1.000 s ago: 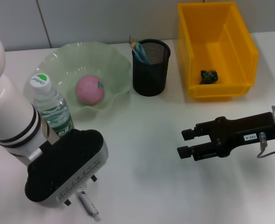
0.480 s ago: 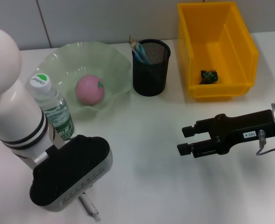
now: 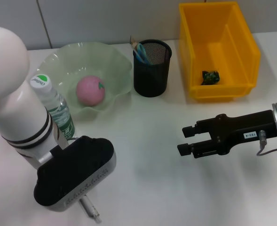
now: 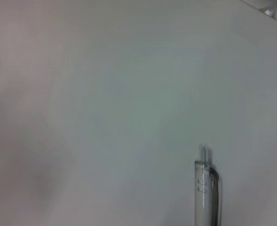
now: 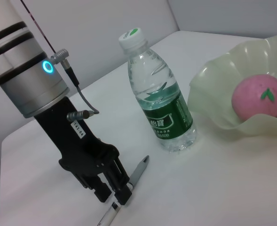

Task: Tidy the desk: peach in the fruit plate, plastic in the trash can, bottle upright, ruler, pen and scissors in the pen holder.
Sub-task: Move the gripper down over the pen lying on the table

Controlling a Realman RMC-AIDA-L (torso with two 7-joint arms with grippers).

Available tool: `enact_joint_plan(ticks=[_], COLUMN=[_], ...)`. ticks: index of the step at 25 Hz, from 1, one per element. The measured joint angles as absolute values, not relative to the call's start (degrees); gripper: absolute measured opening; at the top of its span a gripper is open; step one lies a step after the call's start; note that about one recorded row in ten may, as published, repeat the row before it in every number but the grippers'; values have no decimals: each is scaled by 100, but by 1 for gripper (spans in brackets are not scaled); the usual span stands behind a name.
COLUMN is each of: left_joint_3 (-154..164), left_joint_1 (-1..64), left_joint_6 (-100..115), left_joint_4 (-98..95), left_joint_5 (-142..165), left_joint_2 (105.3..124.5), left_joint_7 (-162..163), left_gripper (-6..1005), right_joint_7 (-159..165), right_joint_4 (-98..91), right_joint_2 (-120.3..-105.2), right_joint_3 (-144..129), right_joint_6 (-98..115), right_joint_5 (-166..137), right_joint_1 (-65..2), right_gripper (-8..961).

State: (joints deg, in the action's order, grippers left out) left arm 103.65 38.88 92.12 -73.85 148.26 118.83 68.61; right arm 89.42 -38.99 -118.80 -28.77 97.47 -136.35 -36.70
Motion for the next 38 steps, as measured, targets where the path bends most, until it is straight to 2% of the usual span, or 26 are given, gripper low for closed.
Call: enact_joint_plan(ticks=[16, 19, 29, 38], left_joint_3=[10460, 10485, 10597, 10714], left_joint_1=[3955, 3956, 3958, 3972], left_joint_6=[8996, 8914, 8862, 8864], left_joint_4=[-7176, -7140, -7102, -7110], left_joint_5=[14895, 14963, 15043, 15107], left_joint_2=[11882, 11883, 11889, 11900], left_joint_7=[6850, 6857, 6967, 7072], left_gripper=[305, 210, 166, 174], right_joint_7=[8938, 8937, 8938, 8939], right_joint_4=[-3876, -3869, -3871, -3884], right_joint_2=[-11882, -11882, -11882, -11882], right_joint_3=[-2874, -2878, -2848, -2853], right_joint_6=[9747, 9747, 9747, 9777], right_joint_5=[-13623, -13623, -13622, -13582], right_joint_1=[-3674, -3674, -3657, -3652], right_gripper=[685, 685, 685, 685])
